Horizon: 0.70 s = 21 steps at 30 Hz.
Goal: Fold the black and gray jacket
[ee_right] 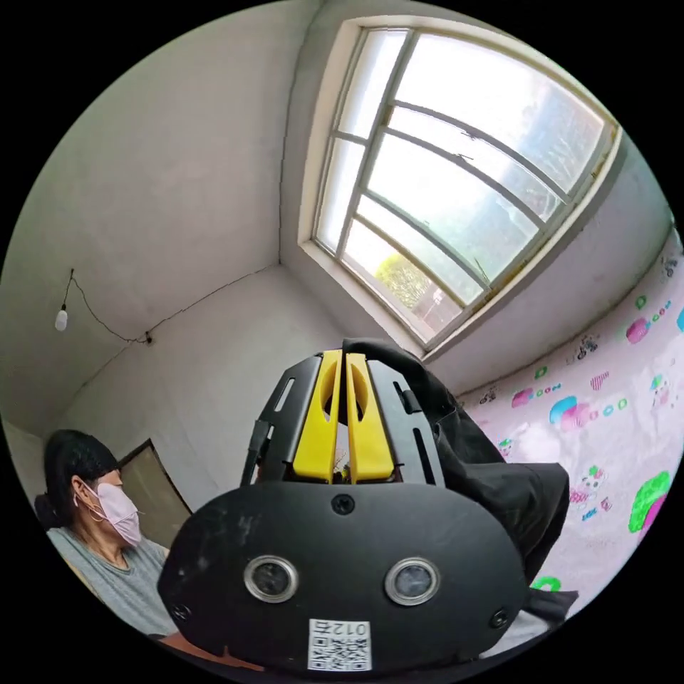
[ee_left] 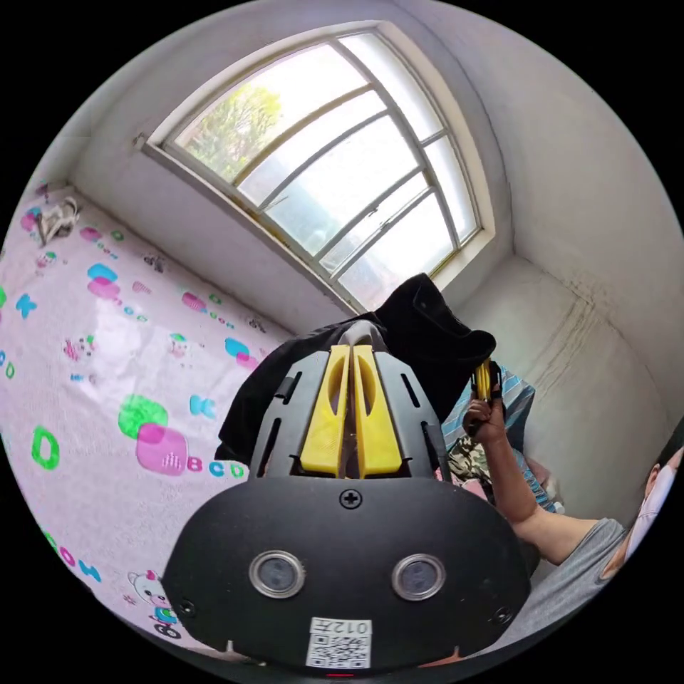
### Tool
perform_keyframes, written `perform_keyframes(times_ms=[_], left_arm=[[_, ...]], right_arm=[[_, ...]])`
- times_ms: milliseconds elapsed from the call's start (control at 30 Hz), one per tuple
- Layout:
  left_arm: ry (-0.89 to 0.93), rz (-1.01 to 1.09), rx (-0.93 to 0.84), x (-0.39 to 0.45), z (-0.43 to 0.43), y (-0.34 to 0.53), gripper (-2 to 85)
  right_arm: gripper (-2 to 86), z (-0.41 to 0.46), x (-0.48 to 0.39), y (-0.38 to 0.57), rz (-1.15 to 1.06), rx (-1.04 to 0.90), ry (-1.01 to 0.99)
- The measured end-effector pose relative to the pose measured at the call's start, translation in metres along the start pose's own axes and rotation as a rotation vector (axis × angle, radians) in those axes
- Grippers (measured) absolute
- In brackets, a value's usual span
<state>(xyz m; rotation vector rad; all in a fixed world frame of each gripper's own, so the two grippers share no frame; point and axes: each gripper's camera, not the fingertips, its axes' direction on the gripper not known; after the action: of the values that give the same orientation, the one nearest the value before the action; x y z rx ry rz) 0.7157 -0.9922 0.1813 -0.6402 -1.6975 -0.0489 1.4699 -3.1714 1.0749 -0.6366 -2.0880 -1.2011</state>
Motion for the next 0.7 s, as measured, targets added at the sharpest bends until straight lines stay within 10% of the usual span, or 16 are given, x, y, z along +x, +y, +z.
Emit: perform_keyframes(times_ms=[300,700], left_arm=[[-0.025,0.211,0.07,0.055,-0.032,-0.069,0.6],[-0.238,-0.077,-0.521,-0.086,-0.026,0.118,0.7]], right_arm=[[-0.7,-0.066,-0.01,0.019,-0.094,-0.099,0.225],[-0.6,-0.237,0.157,0.177,0.484,-0.349,0.815]])
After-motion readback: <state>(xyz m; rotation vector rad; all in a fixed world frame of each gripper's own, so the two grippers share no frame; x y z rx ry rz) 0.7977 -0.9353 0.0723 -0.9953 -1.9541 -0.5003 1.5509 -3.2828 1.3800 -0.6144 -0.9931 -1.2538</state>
